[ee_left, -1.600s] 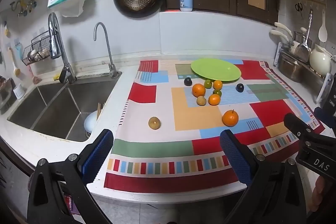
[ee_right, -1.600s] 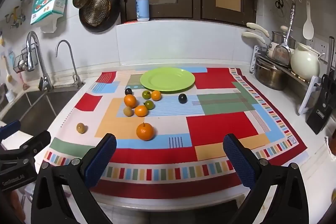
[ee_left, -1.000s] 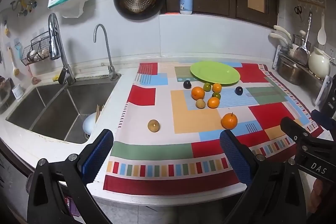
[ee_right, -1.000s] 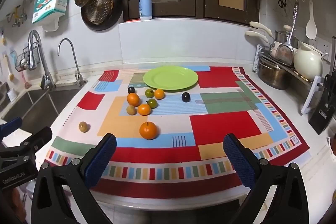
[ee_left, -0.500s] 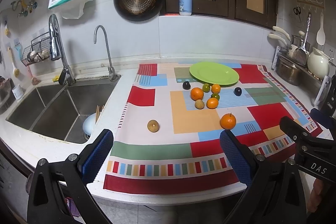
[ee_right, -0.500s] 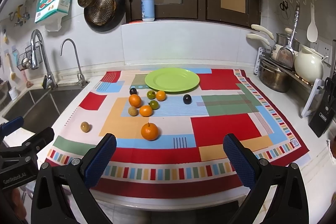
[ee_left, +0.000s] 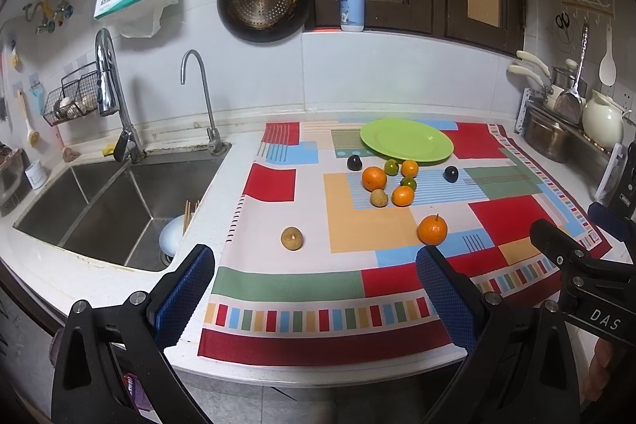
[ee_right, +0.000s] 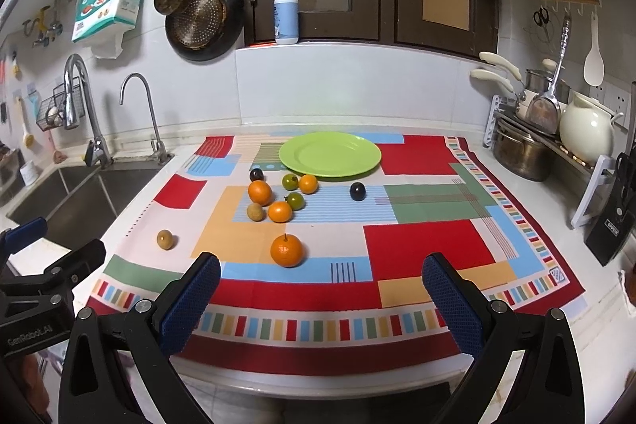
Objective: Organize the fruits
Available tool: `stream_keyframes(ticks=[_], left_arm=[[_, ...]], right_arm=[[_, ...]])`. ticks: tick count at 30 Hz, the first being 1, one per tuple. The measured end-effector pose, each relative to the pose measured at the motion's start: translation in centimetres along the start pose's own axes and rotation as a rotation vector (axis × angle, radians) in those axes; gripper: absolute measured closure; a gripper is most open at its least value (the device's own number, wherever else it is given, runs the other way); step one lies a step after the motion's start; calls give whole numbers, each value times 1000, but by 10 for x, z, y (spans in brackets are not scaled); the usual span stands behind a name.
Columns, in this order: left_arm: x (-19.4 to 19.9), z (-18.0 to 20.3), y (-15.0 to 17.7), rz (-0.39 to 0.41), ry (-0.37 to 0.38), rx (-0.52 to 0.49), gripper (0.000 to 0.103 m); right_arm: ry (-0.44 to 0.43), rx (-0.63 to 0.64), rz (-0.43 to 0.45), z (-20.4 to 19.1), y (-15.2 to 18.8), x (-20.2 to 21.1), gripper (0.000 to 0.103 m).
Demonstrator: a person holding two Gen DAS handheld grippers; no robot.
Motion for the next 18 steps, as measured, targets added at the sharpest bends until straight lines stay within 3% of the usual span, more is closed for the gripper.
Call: stream_keyframes(ticks=[18], left_arm=[[1,-4,-2,4,-2,-2,0]], right_arm=[[-8,4,-4,-2,0,-1,1]])
Point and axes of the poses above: each gripper's, at about its wrist camera, not at the fingertips, and x roughly against the way its jaws point, z to its right, y to its underside, the point moved 2 cm from there along -x, roughly the way its jaws point, and after that the axes turned 7 degrees about z, right-handed, at the moved point
